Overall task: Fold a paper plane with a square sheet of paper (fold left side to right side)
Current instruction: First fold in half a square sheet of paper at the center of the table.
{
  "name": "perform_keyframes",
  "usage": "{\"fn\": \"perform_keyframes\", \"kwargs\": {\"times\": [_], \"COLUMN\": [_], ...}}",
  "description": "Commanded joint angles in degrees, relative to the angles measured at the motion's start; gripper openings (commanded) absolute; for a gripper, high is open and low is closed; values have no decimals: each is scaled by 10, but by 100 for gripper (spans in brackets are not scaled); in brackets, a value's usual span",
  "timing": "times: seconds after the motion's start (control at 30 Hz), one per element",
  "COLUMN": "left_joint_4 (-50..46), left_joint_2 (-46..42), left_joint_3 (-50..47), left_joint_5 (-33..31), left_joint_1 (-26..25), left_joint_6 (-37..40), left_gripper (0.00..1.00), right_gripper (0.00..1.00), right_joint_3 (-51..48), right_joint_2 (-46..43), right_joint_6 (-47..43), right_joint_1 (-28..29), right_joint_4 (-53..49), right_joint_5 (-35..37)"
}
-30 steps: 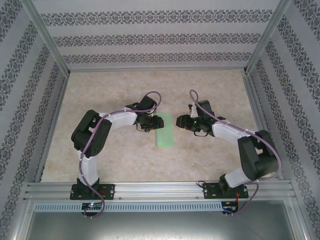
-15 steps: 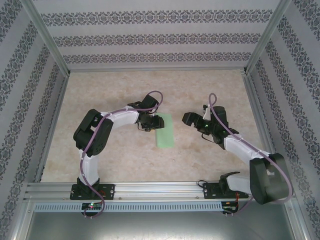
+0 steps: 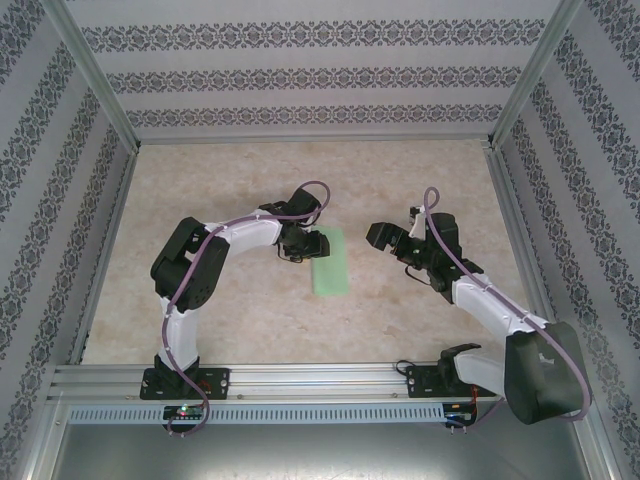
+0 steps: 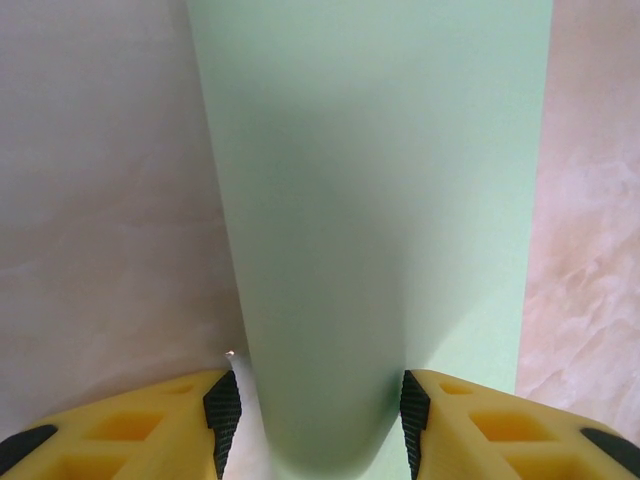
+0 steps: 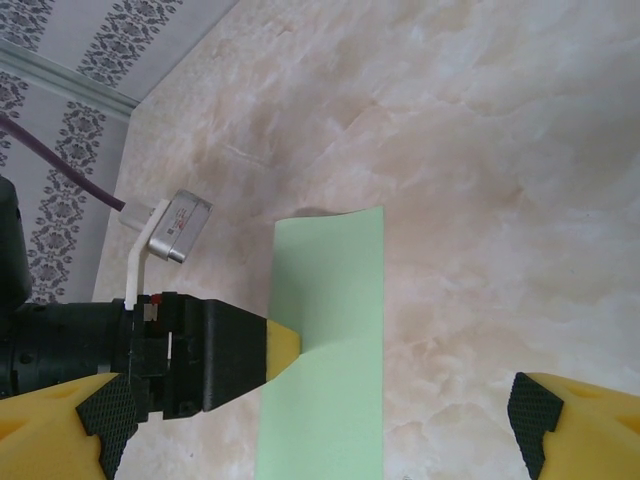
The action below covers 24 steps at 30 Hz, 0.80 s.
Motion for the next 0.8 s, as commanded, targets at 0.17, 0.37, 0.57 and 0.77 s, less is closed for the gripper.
{"fn": "perform_keyframes", "kwargs": {"times": [0.17, 0.37, 0.57, 0.77], "left_joint_4": [-36, -36, -33, -44], "left_joint_2": [36, 35, 40, 51], "left_joint_3": [-5, -4, -1, 13], "left_joint_5": [-35, -40, -34, -33], "left_joint_1": [-14, -14, -14, -18], "left_joint_6": [11, 10, 7, 12], "left_gripper": [49, 49, 48, 49], "right_gripper": [98, 98, 98, 98], "right_joint_3": [-7, -8, -8, -7], "right_joint_2": [-20, -20, -20, -20], "right_joint_6": [-7, -10, -12, -16], "right_joint_1": [-7, -7, -7, -7], "right_joint_4": [-16, -21, -25, -35], "right_joint_5": [11, 12, 13, 13]}}
